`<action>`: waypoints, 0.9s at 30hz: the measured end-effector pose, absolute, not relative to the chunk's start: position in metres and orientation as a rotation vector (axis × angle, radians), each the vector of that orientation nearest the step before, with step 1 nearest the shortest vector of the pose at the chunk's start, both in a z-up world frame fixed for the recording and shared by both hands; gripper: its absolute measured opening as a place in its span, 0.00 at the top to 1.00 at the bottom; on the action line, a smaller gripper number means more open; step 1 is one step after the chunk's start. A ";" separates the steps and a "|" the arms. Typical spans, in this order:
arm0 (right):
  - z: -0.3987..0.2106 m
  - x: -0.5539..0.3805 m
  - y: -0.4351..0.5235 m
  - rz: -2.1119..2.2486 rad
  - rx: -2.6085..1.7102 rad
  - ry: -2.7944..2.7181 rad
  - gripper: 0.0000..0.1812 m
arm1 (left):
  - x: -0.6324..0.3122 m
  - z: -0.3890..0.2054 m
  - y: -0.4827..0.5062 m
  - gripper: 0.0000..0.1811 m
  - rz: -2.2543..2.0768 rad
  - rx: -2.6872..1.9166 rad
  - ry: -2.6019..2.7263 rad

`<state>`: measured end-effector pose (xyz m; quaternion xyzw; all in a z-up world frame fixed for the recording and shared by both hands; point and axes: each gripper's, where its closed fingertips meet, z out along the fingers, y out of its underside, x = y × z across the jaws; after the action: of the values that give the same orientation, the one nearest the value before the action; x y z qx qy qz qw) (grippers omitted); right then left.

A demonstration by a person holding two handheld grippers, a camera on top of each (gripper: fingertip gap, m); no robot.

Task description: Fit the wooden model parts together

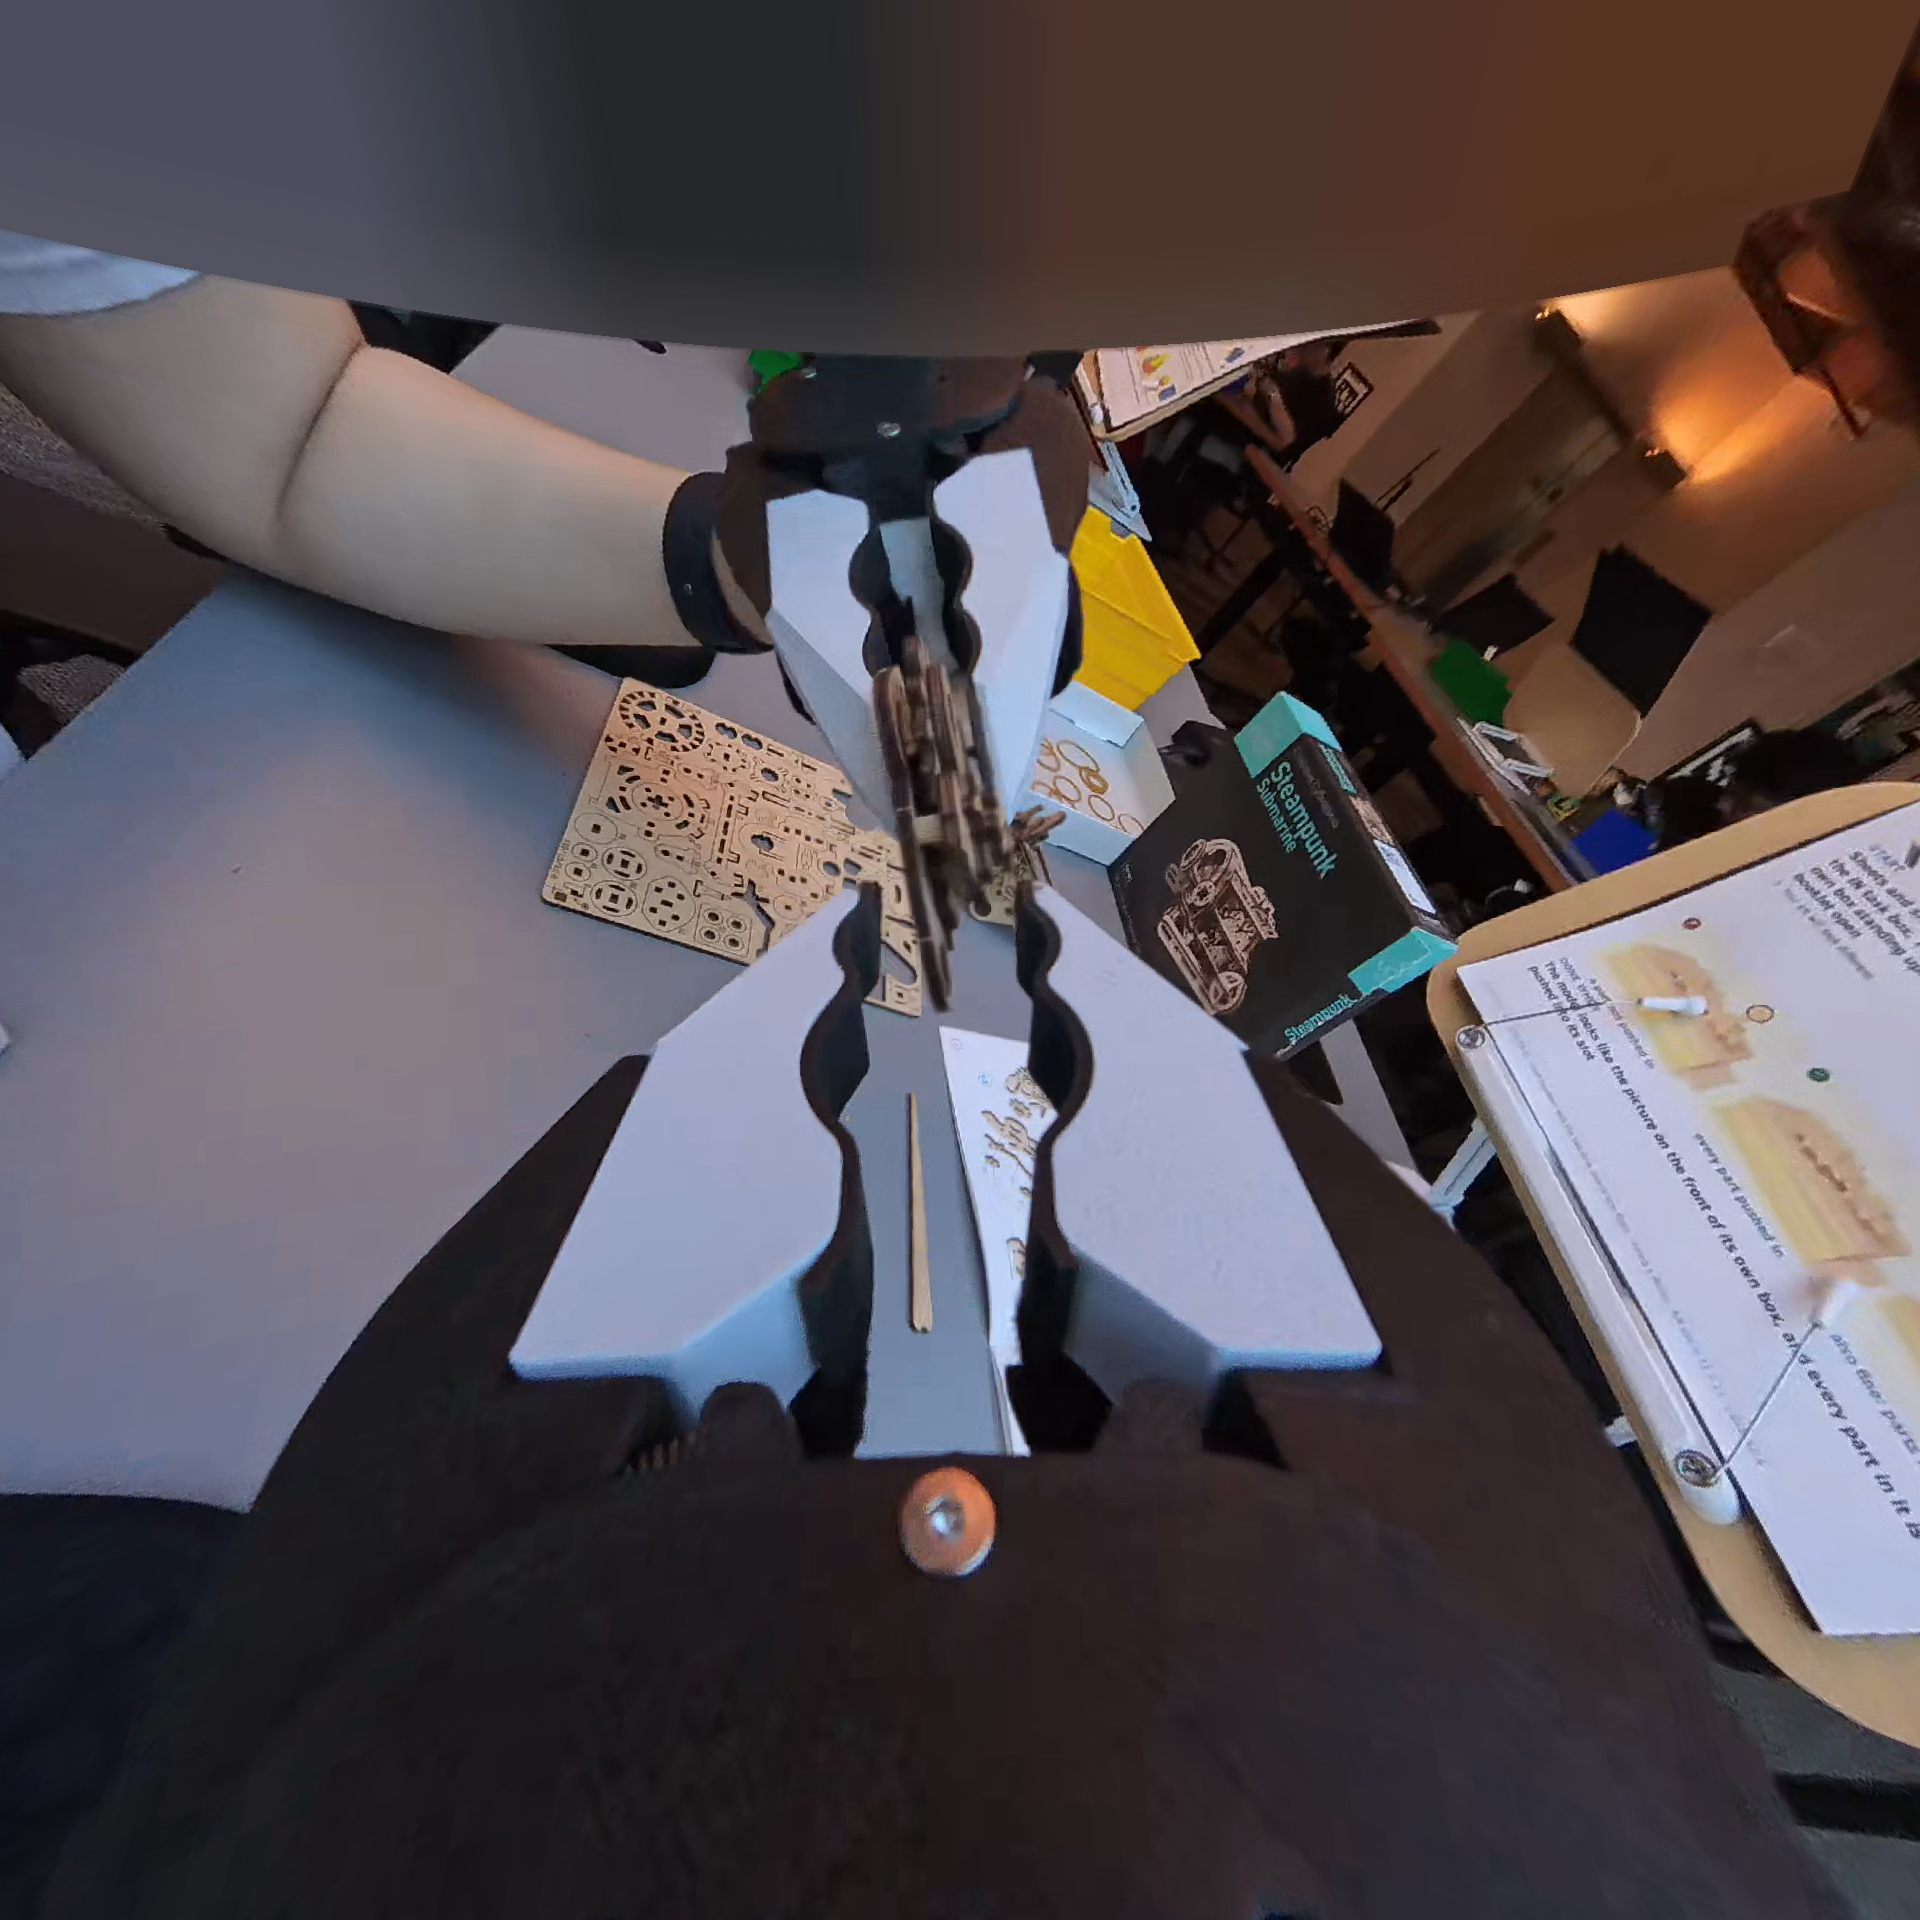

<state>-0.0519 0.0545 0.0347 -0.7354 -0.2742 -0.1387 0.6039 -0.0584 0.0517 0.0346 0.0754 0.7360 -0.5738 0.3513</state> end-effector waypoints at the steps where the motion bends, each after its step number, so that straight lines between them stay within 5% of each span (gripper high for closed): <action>1: 0.034 -0.052 0.052 -0.315 -1.713 -0.645 0.85 | -0.060 0.040 0.051 0.93 -1.378 0.266 1.805; 11: 0.039 -0.061 0.034 -0.587 -1.685 -0.861 0.82 | -0.063 0.031 0.038 0.93 -1.034 0.426 1.707; 16: 0.039 -0.058 0.042 -0.804 -1.662 -0.918 0.91 | -0.066 0.035 0.037 0.93 -1.090 0.402 1.709; 27: 0.042 -0.056 0.048 -0.553 -1.821 -0.658 0.91 | -0.064 0.041 0.042 0.93 -1.547 0.149 1.855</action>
<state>-0.0560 0.0480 0.0420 -0.7642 -0.2761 -0.2321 0.5346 -0.0638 0.0419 0.0415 0.0575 0.7173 -0.5980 0.3530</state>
